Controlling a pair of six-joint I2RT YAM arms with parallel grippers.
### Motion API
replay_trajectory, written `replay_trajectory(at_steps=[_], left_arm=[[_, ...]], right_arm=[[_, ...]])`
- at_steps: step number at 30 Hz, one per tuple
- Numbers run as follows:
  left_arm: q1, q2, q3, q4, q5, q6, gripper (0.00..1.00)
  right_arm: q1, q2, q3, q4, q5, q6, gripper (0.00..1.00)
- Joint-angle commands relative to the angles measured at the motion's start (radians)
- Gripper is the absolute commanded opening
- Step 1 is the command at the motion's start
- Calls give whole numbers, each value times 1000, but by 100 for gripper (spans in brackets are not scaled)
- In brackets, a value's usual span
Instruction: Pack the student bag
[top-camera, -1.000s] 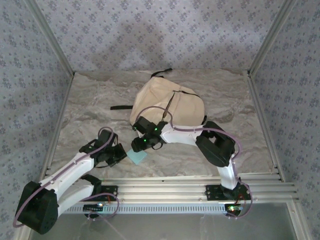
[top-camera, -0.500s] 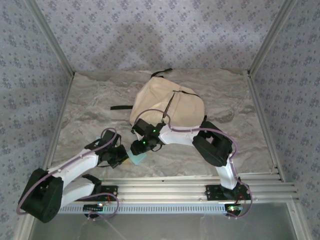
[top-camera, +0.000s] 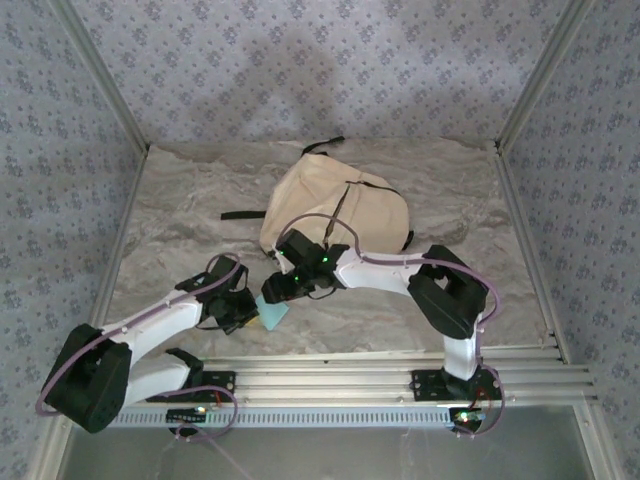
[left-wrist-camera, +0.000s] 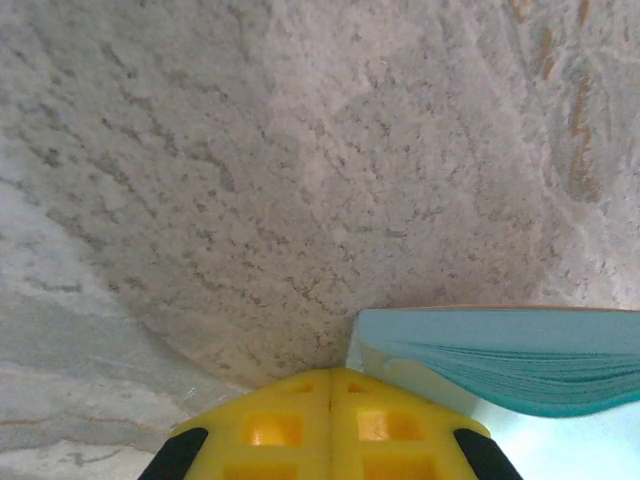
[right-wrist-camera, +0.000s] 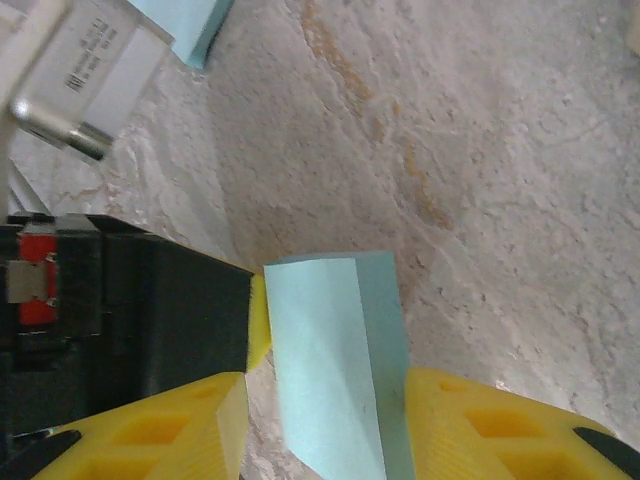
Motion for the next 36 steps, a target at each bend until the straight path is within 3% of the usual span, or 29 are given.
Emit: replay_trajectory(at_steps=[1, 11, 22, 30, 36], left_arm=[[-33, 70, -41, 203, 19, -12, 0], [-33, 61, -44, 192, 5, -14, 0], [-34, 52, -43, 184, -7, -15, 0], [-35, 50, -42, 181, -9, -17, 0], [-34, 44, -41, 179, -16, -17, 0]], right_arm=[[-8, 5, -26, 48, -49, 44, 47], [-29, 47, -32, 93, -131, 71, 35], [-25, 77, 10, 20, -116, 51, 33], [-22, 81, 25, 6, -104, 45, 0], [-28, 55, 15, 6, -95, 45, 0]])
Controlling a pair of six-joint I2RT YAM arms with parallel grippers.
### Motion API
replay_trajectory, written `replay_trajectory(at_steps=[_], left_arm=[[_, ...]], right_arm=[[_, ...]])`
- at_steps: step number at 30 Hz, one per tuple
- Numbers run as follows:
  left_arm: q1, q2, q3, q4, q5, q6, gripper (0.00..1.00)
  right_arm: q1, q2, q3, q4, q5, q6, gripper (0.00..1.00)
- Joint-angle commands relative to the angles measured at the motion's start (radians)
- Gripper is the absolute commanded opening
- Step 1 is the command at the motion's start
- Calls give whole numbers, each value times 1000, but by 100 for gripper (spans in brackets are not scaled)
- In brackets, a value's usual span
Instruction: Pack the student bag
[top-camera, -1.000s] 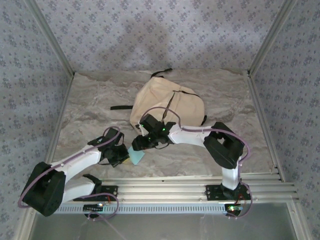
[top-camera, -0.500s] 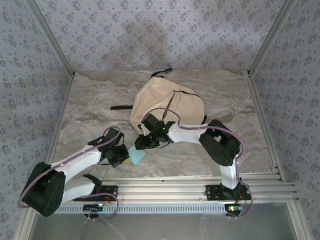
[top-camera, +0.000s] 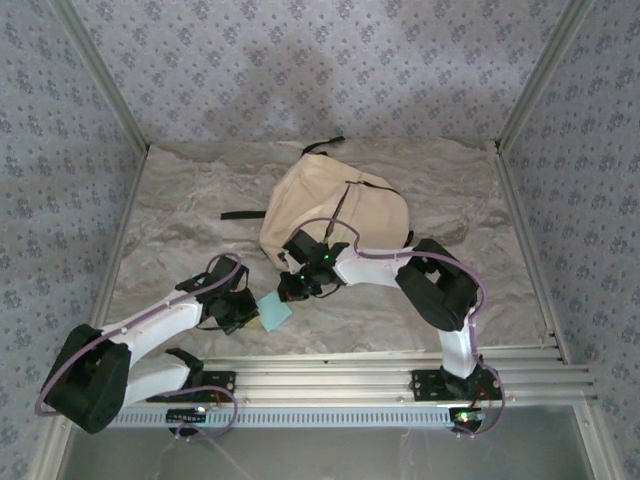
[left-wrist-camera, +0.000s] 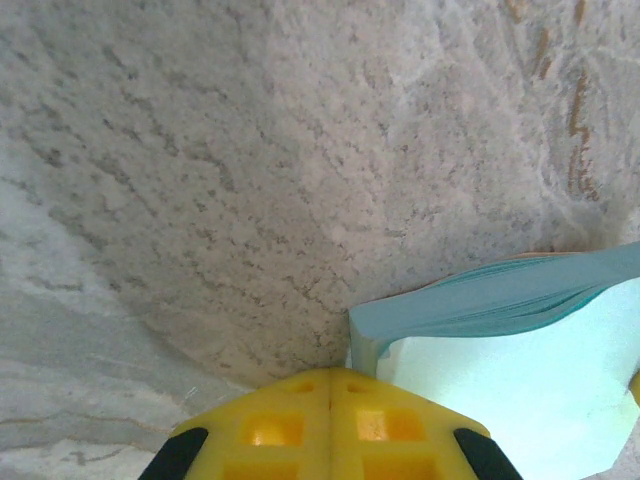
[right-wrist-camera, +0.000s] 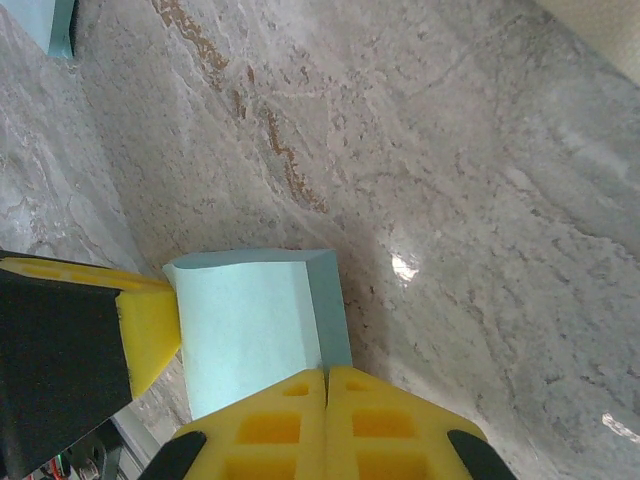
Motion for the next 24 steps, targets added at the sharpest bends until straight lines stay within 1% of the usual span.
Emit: replay_trajectory(at_steps=[1, 6, 10, 13, 16, 18, 20, 21, 22, 23, 24], left_arm=[[-27, 48, -41, 184, -2, -17, 0], [-26, 52, -23, 167, -6, -3, 0], [-17, 36, 11, 118, -18, 33, 16], [-10, 16, 27, 99, -20, 45, 25], [-8, -4, 34, 95, -8, 40, 30], [-8, -14, 34, 95, 3, 34, 30], [-9, -21, 28, 98, 2, 31, 24], [-9, -21, 24, 101, 3, 29, 20], [-9, -20, 19, 105, 5, 27, 15], [-9, -16, 12, 114, 11, 21, 12], [-12, -12, 6, 124, 16, 18, 10]], right_arm=[[19, -24, 26, 25, -45, -3, 0], [-15, -83, -5, 20, -17, -3, 0], [-56, -107, -17, -11, 13, -25, 0], [-73, -104, -17, -12, 10, -25, 0], [-73, -91, -17, -23, 18, -25, 0], [-70, -87, -17, -37, 25, -25, 0], [-56, -86, -16, -63, 45, -65, 19], [-49, -86, -12, -76, 56, -72, 26], [-38, -82, -6, -92, 67, -79, 35], [-29, -76, 0, -108, 75, -83, 41], [-23, -69, 3, -121, 79, -83, 44]])
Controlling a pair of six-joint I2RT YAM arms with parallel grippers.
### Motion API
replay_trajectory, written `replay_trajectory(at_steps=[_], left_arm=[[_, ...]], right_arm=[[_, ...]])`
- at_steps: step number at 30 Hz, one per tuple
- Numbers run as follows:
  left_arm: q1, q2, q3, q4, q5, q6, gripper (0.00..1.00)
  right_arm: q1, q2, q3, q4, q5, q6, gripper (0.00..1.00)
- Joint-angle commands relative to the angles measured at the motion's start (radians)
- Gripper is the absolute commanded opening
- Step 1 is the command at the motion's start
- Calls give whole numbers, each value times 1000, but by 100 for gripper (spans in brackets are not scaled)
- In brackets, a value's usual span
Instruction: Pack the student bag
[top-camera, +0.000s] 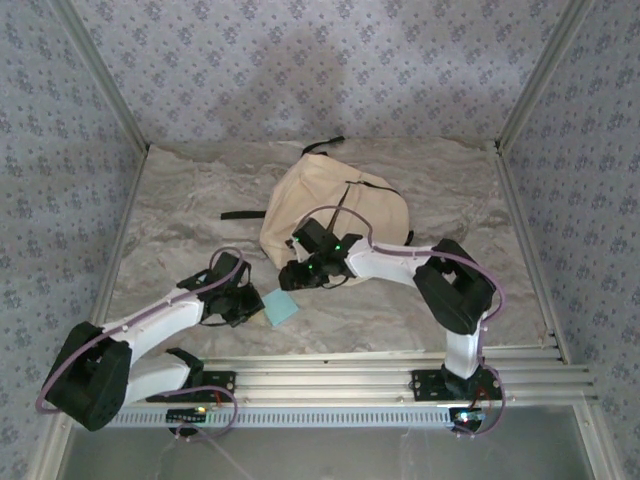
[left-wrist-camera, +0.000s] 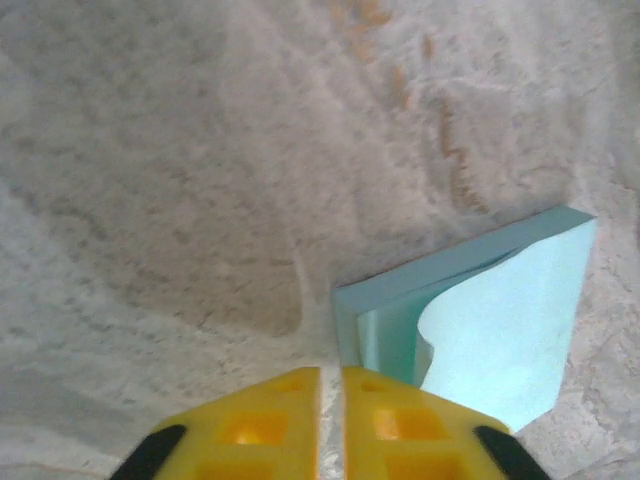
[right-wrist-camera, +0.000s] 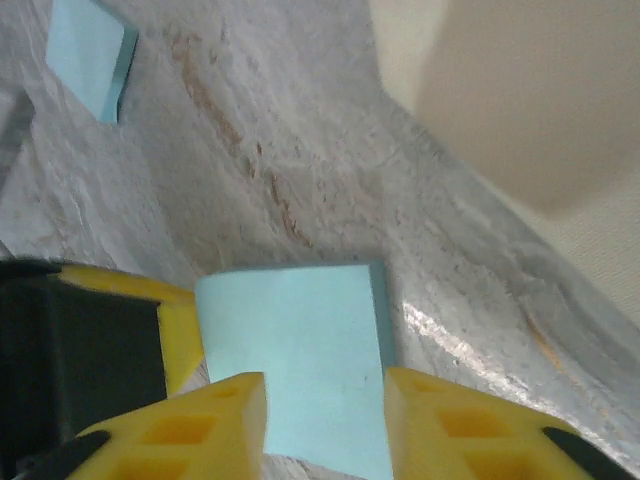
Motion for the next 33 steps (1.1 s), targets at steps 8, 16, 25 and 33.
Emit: replay_trajectory(at_steps=[8, 16, 25, 33], left_arm=[[-27, 57, -41, 101, 17, -25, 3], [-36, 105, -40, 126, 26, -18, 2], [-37, 93, -41, 110, 12, -9, 1], [-36, 84, -43, 105, 7, -9, 1]], right_arm=[[86, 89, 58, -116, 82, -18, 50], [106, 108, 78, -146, 123, -2, 60], [105, 63, 98, -239, 251, -49, 63], [116, 53, 105, -239, 250, -55, 63]])
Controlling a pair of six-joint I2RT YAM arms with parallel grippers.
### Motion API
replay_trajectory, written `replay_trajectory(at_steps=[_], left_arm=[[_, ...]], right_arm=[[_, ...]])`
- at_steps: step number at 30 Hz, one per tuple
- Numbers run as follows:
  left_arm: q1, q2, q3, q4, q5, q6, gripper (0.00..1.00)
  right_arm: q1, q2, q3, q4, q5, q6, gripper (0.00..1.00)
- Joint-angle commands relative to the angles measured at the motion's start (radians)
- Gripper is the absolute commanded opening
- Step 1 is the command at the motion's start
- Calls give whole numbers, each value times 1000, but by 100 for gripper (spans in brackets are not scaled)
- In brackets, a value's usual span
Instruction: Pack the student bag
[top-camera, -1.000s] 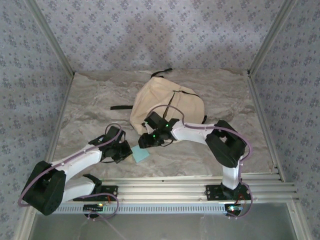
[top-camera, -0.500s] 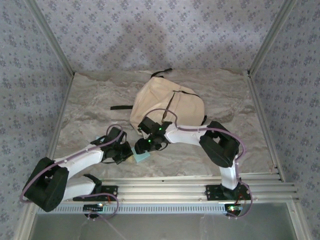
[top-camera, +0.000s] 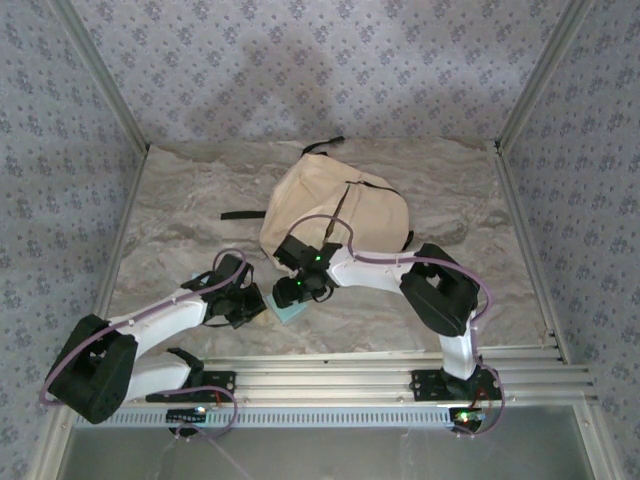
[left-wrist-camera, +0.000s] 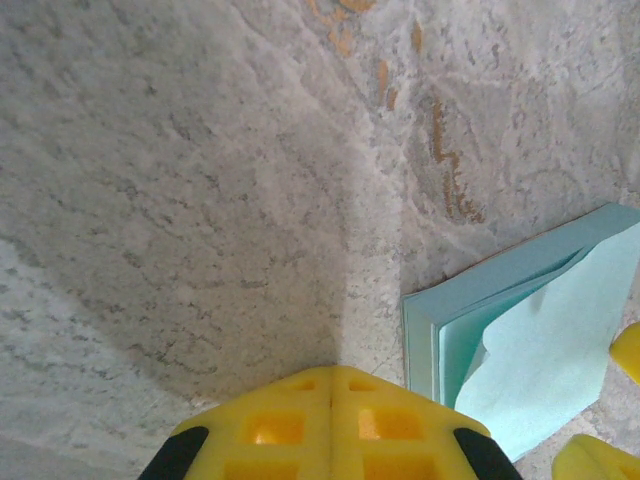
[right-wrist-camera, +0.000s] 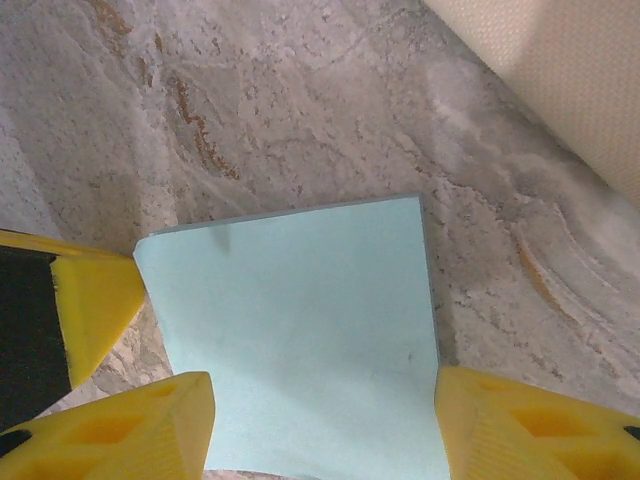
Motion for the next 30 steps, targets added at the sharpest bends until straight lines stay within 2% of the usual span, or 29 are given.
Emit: replay_trajectory(at_steps=[1, 7, 11, 18, 24, 30], left_arm=[[-17, 26, -16, 29, -5, 10, 1], [-17, 28, -17, 39, -9, -2, 1], [-17, 35, -14, 43, -6, -2, 0], [-22, 56, -14, 65, 3, -6, 0], [-33, 96, -12, 103, 15, -11, 0], [-33, 146, 9, 117, 34, 3, 0]], right_arm=[[4, -23, 18, -63, 25, -24, 63], [-12, -99, 7, -71, 8, -25, 63], [-32, -67, -24, -36, 14, -25, 63], [-3, 28, -18, 7, 45, -6, 62], [47, 79, 38, 33, -43, 6, 61], [21, 9, 11, 113, -134, 46, 60]])
